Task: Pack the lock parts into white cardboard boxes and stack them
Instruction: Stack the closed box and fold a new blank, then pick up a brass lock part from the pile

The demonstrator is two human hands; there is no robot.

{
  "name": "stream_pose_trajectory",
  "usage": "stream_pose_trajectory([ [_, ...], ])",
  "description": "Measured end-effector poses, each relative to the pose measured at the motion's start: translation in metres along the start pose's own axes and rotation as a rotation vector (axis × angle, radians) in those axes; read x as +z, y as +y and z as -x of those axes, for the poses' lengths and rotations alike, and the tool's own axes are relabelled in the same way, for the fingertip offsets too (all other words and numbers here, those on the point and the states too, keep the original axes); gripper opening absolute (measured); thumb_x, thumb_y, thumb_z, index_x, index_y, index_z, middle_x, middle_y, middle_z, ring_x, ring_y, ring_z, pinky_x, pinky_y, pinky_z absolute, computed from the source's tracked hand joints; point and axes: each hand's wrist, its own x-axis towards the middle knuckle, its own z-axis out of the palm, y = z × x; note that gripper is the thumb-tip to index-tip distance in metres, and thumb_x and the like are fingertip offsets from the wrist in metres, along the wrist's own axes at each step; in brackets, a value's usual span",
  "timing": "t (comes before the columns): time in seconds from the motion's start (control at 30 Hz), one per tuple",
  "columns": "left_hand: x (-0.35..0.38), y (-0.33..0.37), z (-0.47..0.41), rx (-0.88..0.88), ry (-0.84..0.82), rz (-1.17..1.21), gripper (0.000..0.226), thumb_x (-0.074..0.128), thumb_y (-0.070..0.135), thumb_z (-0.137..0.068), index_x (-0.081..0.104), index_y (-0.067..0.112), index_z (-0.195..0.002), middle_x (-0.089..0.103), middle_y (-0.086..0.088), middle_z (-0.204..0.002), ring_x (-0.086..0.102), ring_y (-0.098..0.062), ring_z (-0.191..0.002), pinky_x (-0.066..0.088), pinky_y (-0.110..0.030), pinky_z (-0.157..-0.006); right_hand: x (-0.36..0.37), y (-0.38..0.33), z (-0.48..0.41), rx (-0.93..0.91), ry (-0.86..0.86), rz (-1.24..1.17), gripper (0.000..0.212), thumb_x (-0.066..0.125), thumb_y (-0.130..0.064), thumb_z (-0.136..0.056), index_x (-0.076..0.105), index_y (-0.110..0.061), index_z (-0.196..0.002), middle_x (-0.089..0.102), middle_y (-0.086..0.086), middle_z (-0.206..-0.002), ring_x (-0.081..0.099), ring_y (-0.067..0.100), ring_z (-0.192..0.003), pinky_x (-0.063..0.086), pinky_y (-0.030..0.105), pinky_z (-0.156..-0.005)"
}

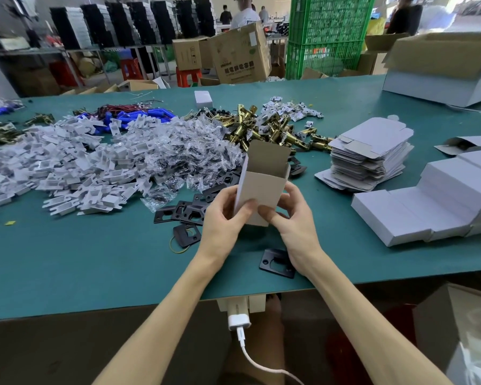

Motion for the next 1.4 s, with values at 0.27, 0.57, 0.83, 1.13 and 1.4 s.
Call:
stream_pose_trajectory([
  [0.27,-0.015,-0.003,-0.011,-0.029,-0.116,-0.005,0.035,0.074,0.006,-0.093,0.059,0.01,-0.124,0.073,-0.008,-0.119,0.07,-0.018,-0.111,0.056,-0.029,-0.093,0.006,-0.004,0.001,0.004,-0.089,0.201,0.039,0.073,-0.001,-0.089,0.064,-0.024,-0.119,0.073,-0.004,-0.105,0.067,0.019,-0.104,0.059,0.044,-0.089],
  [0.57,-0.022,-0.009,-0.018,-0.125,-0.212,0.125,0.045,0.07,0.013,-0.089,0.057,-0.001,-0.13,0.073,-0.011,-0.122,0.068,-0.017,-0.114,0.055,-0.028,-0.094,0.0,-0.014,-0.014,0.062,-0.117,0.135,0.046,0.079,-0.033,-0.085,0.063,-0.019,-0.125,0.072,-0.005,-0.117,0.065,0.011,-0.112,0.054,0.031,-0.094],
  [0.83,-0.023,-0.014,-0.022,-0.189,-0.181,0.153,0.041,0.076,0.023,-0.086,0.063,0.012,-0.123,0.076,0.0,-0.119,0.07,-0.014,-0.114,0.056,-0.026,-0.091,0.004,-0.017,-0.184,0.055,-0.052,0.675,0.041,0.054,-0.028,-0.104,0.058,-0.004,-0.136,0.063,0.014,-0.13,0.053,0.026,-0.124,0.04,0.043,-0.109],
  [1.13,-0.025,-0.018,-0.023,-0.205,-0.199,0.161,0.038,0.076,0.019,-0.09,0.063,0.012,-0.125,0.075,-0.001,-0.121,0.07,-0.017,-0.117,0.058,-0.033,-0.097,0.001,0.031,-0.229,0.019,-0.187,1.549,0.032,0.051,-0.015,-0.102,0.052,-0.004,-0.133,0.05,0.016,-0.142,0.036,0.038,-0.134,0.041,0.046,-0.104],
  [1.4,-0.025,-0.016,-0.022,-0.191,-0.205,0.135,0.035,0.077,0.017,-0.09,0.064,0.011,-0.123,0.076,-0.001,-0.118,0.071,-0.018,-0.114,0.058,-0.033,-0.095,-0.004,0.027,-0.22,0.089,-0.134,1.649,0.034,0.046,-0.018,-0.102,0.052,-0.002,-0.131,0.046,0.021,-0.138,0.035,0.038,-0.13,0.028,0.048,-0.108],
])
